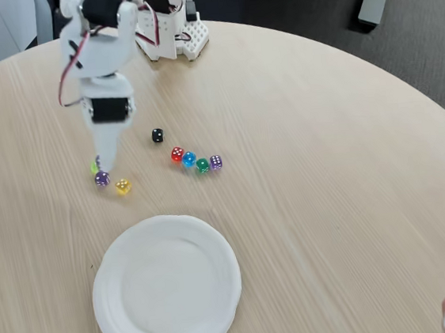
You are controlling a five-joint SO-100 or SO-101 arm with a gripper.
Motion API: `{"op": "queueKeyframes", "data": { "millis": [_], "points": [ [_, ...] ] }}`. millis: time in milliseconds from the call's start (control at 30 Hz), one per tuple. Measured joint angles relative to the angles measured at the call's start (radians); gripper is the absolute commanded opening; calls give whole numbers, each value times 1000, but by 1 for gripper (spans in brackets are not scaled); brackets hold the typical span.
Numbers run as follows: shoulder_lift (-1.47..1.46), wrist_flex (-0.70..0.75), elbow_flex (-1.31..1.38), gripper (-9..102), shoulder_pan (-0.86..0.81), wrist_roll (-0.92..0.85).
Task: Pick a purple dice and put it in the plate.
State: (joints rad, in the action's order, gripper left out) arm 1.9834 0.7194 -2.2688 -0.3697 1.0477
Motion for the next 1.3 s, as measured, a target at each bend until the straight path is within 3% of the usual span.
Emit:
{"op": "queueKeyframes", "data": {
  "millis": [267,667,1300],
  "points": [
    [87,0,0,0,46,-29],
    [118,127,0,0,359,94],
    [37,132,146,0,383,31]
  ]
}}
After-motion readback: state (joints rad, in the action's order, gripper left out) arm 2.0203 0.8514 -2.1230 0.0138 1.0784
